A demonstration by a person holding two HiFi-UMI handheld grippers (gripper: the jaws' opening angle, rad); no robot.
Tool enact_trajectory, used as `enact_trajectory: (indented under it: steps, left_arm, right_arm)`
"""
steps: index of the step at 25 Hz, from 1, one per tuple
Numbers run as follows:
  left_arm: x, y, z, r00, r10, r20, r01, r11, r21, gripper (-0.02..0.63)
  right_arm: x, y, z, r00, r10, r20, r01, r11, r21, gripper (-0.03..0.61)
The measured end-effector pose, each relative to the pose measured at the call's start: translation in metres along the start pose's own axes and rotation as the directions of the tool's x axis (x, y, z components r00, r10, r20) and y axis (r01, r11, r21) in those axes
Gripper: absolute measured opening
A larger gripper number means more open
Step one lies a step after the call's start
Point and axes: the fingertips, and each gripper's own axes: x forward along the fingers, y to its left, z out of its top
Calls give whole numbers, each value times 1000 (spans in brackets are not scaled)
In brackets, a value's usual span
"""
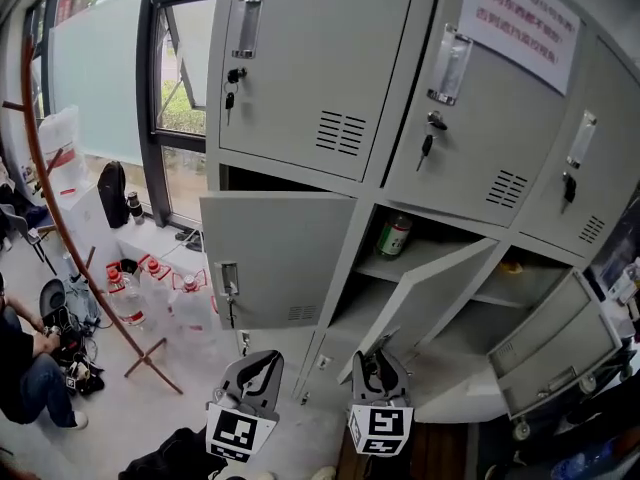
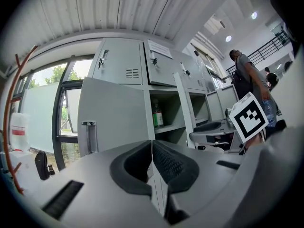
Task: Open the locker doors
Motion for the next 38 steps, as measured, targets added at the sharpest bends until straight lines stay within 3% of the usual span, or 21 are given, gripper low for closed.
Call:
enact_trajectory:
  steps: [15,26,38]
  left_arm:
    - [-10,-73,13,980,-193,40,192,981,20,26]
    - [-2,-131,20,947,-316,54,315,949,29,26]
    - [22,-182,24,916,-397,50,396,918,34,26]
  right_arm:
    - [-89,-30,-15,983,-180,-28,180,984,-6,124]
    - [-143,-73,-30,946,-319,-53,319,948,-5,84]
    - [-178,-130,-45,909,-409,-78,409,912,-10,73]
